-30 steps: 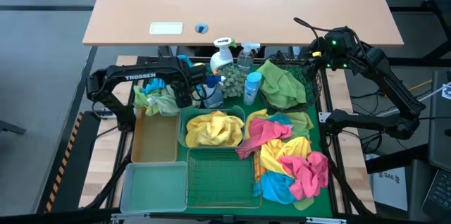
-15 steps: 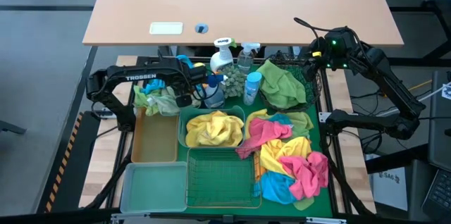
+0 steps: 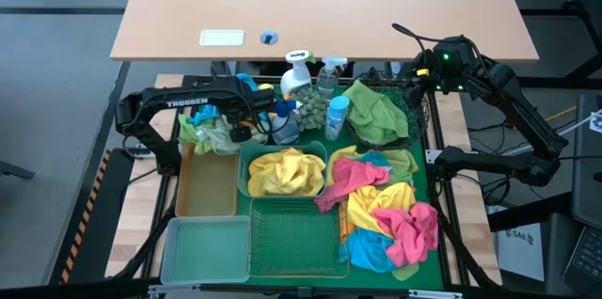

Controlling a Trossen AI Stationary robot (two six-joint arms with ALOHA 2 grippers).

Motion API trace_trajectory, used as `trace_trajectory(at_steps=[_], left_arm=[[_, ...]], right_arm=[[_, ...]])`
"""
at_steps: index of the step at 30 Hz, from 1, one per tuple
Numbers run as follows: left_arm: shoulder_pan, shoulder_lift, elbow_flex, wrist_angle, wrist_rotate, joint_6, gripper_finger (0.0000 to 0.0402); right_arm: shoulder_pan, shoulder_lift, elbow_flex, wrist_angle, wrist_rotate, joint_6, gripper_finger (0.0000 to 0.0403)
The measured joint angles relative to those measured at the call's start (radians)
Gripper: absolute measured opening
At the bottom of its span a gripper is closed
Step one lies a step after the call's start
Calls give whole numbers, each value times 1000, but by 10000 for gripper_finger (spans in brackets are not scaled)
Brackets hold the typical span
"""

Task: Sort microfiber towel by color & place in baskets
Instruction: Put the green microfiber towel into the black wire basket

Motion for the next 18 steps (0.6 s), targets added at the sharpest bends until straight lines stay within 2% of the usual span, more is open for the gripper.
trace_trajectory(at_steps=[10,18], left_arm=[[-35,-129,168,-58,0,-43,1],[-34,-202,395,-43,-38,-63,0]], right_arm=[[0,0,0,0,-3,0,246],[0,0,0,7,-112,0,246]])
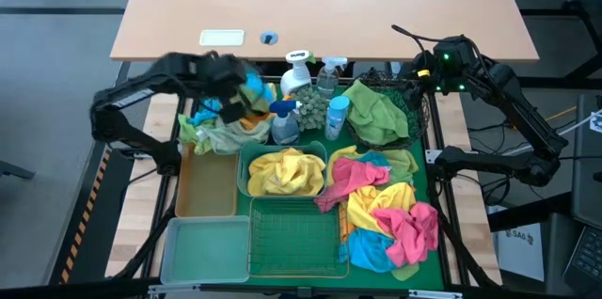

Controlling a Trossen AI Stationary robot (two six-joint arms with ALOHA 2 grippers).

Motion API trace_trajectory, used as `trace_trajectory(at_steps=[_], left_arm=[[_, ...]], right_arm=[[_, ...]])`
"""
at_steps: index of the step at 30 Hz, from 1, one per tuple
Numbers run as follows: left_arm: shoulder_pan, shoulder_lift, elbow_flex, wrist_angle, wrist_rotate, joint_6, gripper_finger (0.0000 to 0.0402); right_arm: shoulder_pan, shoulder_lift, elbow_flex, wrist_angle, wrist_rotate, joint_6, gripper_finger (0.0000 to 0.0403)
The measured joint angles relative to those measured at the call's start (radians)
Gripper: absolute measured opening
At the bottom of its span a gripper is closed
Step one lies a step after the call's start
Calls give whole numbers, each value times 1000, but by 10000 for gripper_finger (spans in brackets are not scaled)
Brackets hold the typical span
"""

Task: Sort microfiber towel by color & place in baskets
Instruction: Put the green microfiber towel into the black wire basket

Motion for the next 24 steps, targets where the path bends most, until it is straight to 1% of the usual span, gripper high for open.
trace_trajectory(at_steps=[4,7,14,16,24], left_arm=[[0,0,127,39,-43,1,0],[0,-1,206,116,-68,3,0],[0,0,331,345,-55,48,0],[0,0,350,418,-33,66,0],[0,5,361,724,145,90,0]], right_arm=[[0,0,0,0,-28,0,246],[0,0,0,0,-28,0,246],[0,0,0,0,-28,0,246],[0,0,0,0,-28,0,246],[0,0,0,0,-28,0,246]])
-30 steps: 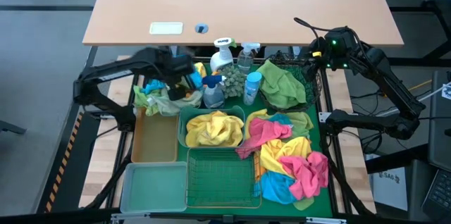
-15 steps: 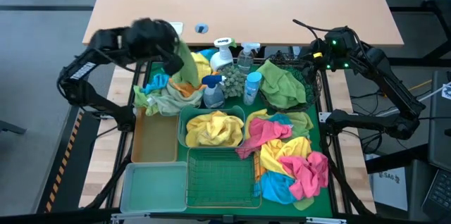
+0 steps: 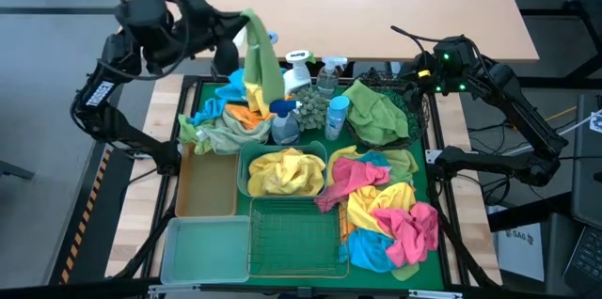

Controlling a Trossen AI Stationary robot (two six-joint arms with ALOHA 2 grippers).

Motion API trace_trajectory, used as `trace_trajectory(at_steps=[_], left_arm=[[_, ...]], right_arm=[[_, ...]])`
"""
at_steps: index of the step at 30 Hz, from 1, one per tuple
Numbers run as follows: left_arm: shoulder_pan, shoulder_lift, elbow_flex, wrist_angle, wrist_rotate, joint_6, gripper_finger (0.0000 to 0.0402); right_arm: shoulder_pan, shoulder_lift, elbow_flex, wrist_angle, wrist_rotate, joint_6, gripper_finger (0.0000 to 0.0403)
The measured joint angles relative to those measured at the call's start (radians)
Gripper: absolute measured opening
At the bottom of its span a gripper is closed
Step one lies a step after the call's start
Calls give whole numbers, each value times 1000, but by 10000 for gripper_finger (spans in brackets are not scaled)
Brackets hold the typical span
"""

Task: Sort microfiber towel by color & place in baskets
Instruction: Put the green microfiber towel into the black wire basket

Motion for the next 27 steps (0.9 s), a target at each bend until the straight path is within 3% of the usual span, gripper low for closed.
trace_trajectory(at_steps=[6,18,27], left_arm=[[0,42,1,230,134,0,0],[0,217,0,544,320,-2,0],[0,365,0,731,427,-9,0]], right_arm=[[0,0,0,24,-12,0,246],[1,0,0,342,-302,24,246],[3,7,1,540,-399,56,246]])
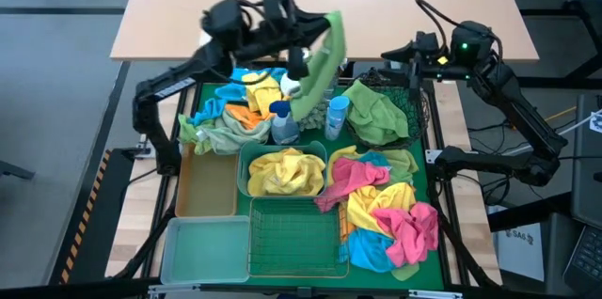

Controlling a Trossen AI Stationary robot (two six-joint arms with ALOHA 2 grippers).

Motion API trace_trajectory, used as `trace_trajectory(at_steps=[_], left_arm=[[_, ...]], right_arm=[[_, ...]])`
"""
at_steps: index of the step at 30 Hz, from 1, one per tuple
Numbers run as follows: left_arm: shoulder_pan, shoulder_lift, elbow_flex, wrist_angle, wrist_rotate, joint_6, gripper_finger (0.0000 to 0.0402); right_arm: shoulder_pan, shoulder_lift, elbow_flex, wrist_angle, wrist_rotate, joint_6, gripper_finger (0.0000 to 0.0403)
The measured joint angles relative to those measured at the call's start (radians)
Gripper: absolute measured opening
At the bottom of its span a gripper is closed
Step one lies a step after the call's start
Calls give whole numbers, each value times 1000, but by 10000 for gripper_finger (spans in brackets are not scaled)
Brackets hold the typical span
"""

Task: Sort microfiber towel by color & place in baskets
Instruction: Put the green microfiber towel into the black wire basket

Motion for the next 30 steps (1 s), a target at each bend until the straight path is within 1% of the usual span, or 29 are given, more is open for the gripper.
trace_trajectory(at_steps=[3,7,11,15,21,24,27,30], left_arm=[[-5,39,0,17,0,1,0],[-6,79,-1,17,2,1,0],[-6,100,-1,12,35,0,0],[-11,100,-1,-13,61,0,0],[-19,100,-1,-23,82,0,0],[-24,100,-1,-33,82,1,0],[-26,100,-1,-44,82,0,0],[-26,100,-1,-46,76,0,8]], right_arm=[[39,19,0,47,-18,-1,246],[115,56,0,133,-4,-3,246],[195,99,0,223,67,-8,246],[259,130,0,293,145,-55,246],[326,171,0,354,162,-85,246],[347,184,0,363,190,-85,243],[360,192,0,363,222,-87,217],[358,192,0,375,225,-89,160]])
